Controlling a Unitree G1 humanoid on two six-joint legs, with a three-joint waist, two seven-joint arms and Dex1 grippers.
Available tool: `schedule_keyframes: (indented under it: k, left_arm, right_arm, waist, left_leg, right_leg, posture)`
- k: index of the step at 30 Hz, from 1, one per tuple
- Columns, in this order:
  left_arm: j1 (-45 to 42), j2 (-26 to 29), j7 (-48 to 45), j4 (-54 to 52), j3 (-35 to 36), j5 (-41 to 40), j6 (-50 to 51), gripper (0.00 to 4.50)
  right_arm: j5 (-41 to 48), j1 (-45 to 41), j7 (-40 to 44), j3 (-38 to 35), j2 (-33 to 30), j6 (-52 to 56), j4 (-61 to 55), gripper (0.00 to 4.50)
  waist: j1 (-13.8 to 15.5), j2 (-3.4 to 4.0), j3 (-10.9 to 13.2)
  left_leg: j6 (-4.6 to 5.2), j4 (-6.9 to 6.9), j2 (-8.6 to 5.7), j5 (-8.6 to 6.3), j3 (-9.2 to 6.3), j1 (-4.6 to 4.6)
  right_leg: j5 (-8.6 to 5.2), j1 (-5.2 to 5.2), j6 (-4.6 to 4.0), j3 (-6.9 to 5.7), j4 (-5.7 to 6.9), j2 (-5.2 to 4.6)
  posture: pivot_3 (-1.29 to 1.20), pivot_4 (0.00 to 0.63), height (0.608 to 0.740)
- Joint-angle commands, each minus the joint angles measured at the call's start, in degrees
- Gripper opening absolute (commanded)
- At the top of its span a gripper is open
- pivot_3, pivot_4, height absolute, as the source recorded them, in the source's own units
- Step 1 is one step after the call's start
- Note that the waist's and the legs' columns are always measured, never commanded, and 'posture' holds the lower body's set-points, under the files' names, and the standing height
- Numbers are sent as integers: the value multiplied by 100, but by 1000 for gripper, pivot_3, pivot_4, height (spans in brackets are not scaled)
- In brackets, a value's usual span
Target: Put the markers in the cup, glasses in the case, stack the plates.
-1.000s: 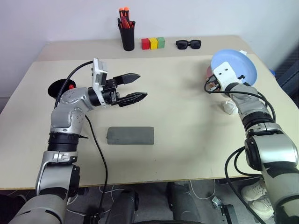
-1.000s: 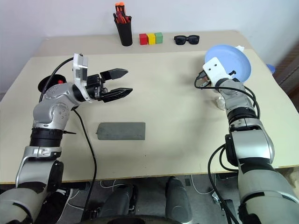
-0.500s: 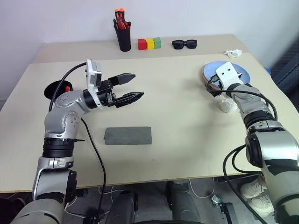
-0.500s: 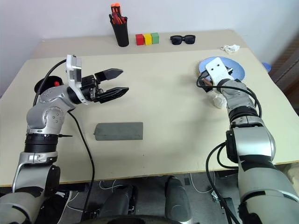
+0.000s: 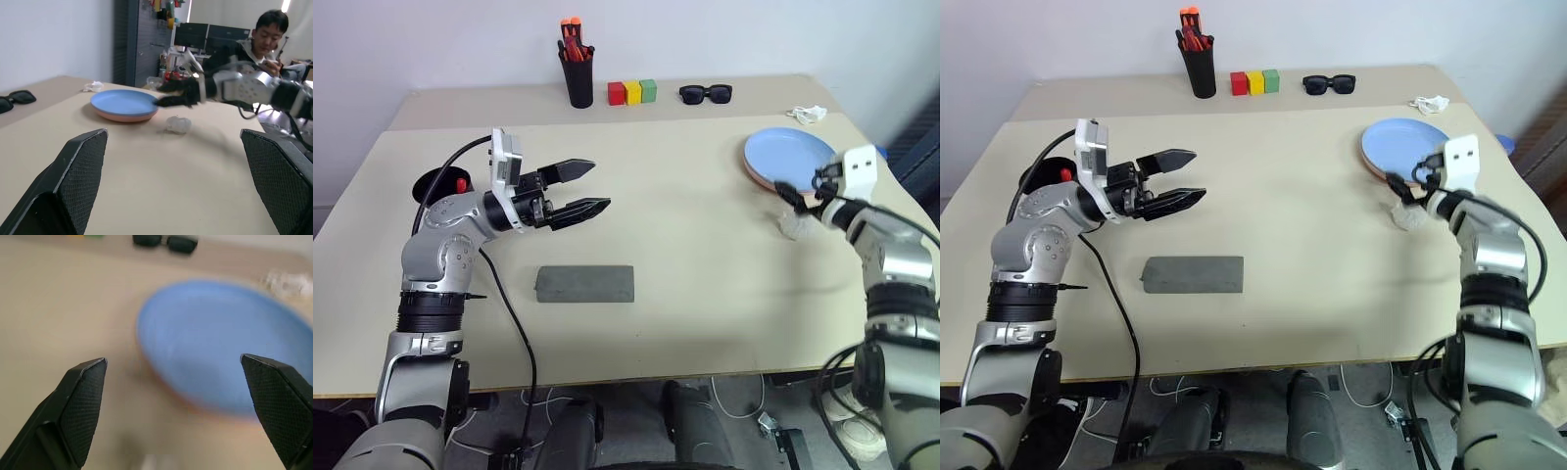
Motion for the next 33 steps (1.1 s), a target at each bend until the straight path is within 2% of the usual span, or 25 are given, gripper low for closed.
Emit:
schedule_keyframes:
  k: [1,9,14,17,20,24,29,33]
  left_arm:
    - [-202,-99,-2,34,134,-118,-173,4500]
    - [-312,-88,-50,114,146,-100,-180,4500]
    - [-230,-70,14,11,153,-90,-179,4500]
    - [-165,-75,74,-88,161,-109,-162,4500]
    - [-113,-57,114,-140,164,-101,-174,4500]
    - [-71,-21,169,-228,200,-129,-141,4500]
    - [-85,30,233,-254,238,-156,-122,4500]
    - [-175,-54,297,-99,196,-47,-292,4500]
  right_arm:
    - [367,348,-114,-289,-19,482,-900,4451]
    - [391,835,-94,-156,-32,807,-1021,4451]
    - [454,776,2,-148,-6,825,-806,4451]
    - [378,685,30,-93,-63,719,-594,3663]
    - [468,608,171,-89,-89,788,-585,2213]
    - [436,541,288,-49,-130,728,-560,47]
    - [718,-240,352,-257,-112,627,-544,15]
    - [105,-1481,-274,-59,-202,-553,1233,15]
  waist:
    - [2,0,0]
    - [-2,3,-2]
    - [0,3,-2]
    - [-1,3,-2]
    - [-3,3,-2]
    - [-2,3,-2]
    - [-22,5,-2]
    - [-9,5,-1]
  left_leg:
    - [0,2,0,0,1,1]
    - [2,3,1,-1,3,6]
    - [2,4,1,-1,3,6]
    - [2,4,1,-1,2,6]
    - [2,4,1,-1,2,7]
    - [2,4,1,-1,2,7]
    - [2,4,2,-1,4,8]
    - [1,4,2,0,6,9]
  right_leg:
    - [0,2,0,1,0,0]
    - [0,5,0,1,0,1]
    - [0,6,0,1,-1,0]
    - [0,7,0,0,-1,0]
    - [0,7,0,1,-1,0]
    - [0,7,0,1,-1,0]
    - [0,7,0,1,-3,0]
    - [0,8,0,1,-4,1]
  posture:
    - [0,150,740]
    - [0,150,740]
    - [0,150,740]
    - [0,150,740]
    - [0,150,740]
    - [0,150,740]
    - [0,150,740]
    - [0,150,740]
